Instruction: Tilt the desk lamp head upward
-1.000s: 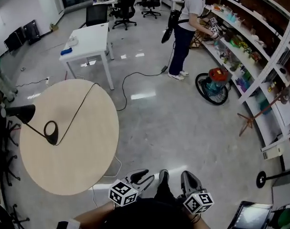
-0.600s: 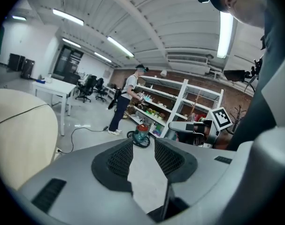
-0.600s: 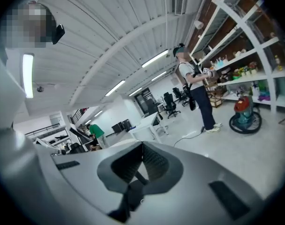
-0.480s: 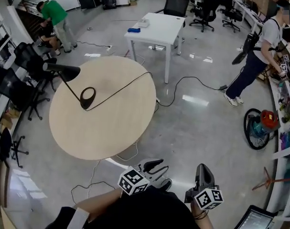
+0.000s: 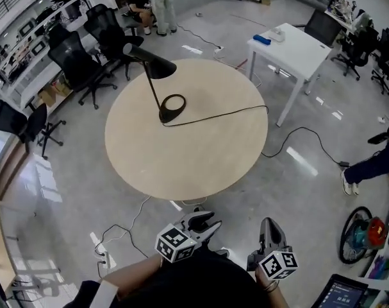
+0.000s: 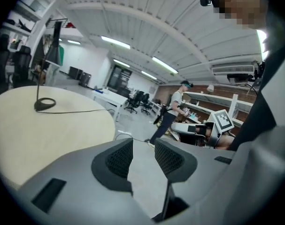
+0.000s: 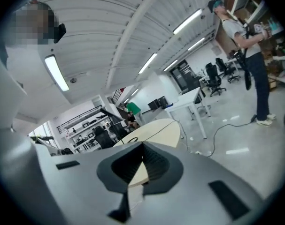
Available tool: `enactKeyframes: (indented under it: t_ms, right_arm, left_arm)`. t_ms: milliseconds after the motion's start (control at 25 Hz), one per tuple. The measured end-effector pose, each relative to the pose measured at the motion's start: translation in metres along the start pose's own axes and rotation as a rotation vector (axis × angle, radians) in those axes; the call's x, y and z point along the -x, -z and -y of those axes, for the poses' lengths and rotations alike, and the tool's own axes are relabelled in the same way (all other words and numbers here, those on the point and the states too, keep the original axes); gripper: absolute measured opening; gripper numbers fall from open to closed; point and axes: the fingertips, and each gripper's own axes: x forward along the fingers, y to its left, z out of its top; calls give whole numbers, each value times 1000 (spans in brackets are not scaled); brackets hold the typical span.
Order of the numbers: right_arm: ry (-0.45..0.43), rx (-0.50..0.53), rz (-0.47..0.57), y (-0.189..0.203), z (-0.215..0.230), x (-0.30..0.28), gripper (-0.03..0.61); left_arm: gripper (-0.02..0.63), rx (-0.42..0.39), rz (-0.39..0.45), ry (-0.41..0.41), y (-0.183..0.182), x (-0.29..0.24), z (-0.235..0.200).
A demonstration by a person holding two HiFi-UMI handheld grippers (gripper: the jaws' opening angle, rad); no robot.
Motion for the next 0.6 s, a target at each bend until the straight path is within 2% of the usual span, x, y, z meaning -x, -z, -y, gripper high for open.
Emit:
enactKeyframes:
  t_ms: [120, 240, 440, 600]
  right_arm:
    - [-48, 44, -43, -8, -9, -46, 3]
    - [-69, 90, -65, -20, -18, -89, 3]
    - [-94, 137, -87, -36, -34, -157, 3]
    - [-126, 181, -122, -52, -46, -212, 3]
  left_arm:
    - [150, 69, 59, -75, -14, 0, -43]
    - [150, 98, 103, -107, -32, -2, -82]
    - [150, 97, 127, -135, -53, -11, -140]
    - [150, 67, 135, -212, -65, -19, -191]
